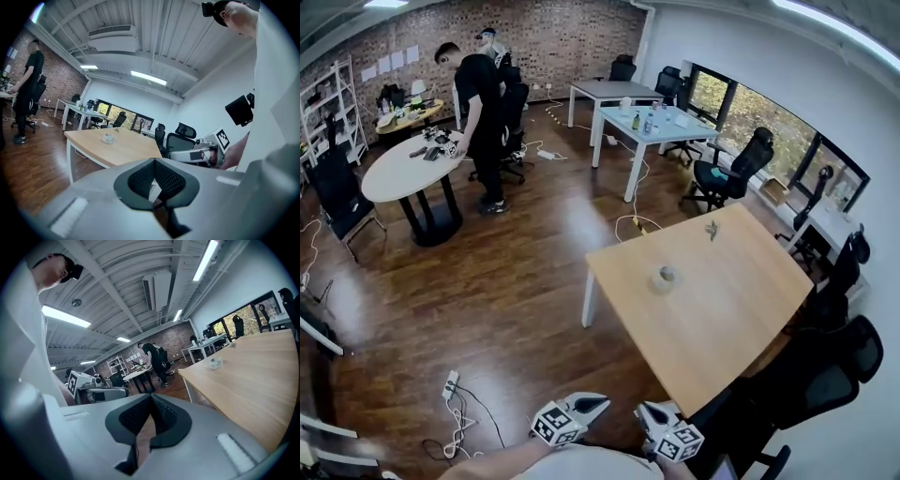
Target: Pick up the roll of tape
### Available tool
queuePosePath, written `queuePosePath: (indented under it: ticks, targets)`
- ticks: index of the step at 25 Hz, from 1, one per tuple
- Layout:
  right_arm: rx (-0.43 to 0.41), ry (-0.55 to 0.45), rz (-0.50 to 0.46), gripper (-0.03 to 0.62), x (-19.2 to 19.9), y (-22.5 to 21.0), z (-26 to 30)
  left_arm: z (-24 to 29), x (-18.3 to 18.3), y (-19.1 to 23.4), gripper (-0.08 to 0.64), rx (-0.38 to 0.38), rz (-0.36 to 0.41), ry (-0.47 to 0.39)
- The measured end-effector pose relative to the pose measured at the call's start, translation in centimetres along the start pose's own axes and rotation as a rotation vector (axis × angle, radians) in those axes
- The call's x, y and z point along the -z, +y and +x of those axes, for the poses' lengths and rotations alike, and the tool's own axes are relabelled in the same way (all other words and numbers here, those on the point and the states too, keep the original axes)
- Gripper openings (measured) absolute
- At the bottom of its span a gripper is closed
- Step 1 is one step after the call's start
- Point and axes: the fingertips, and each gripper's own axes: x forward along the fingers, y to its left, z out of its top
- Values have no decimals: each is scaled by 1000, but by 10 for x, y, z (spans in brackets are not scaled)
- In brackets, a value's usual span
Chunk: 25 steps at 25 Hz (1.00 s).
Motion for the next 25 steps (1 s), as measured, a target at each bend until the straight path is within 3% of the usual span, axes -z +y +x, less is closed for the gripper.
queuePosePath:
  ticks: [5, 15, 19, 25]
  targets:
    - [21, -3, 6, 8, -8, 1, 19, -11, -1, 30, 5, -13, -20, 5]
    - [71, -1, -2, 8, -25, -23, 30, 4, 8, 50, 5, -26, -44, 64]
    - [39, -16, 47, 8, -30, -39, 63, 0, 0, 80, 5, -84, -35, 73]
    - [-10, -49, 6, 8, -66, -76, 101, 28, -21, 129, 5, -130, 5, 78]
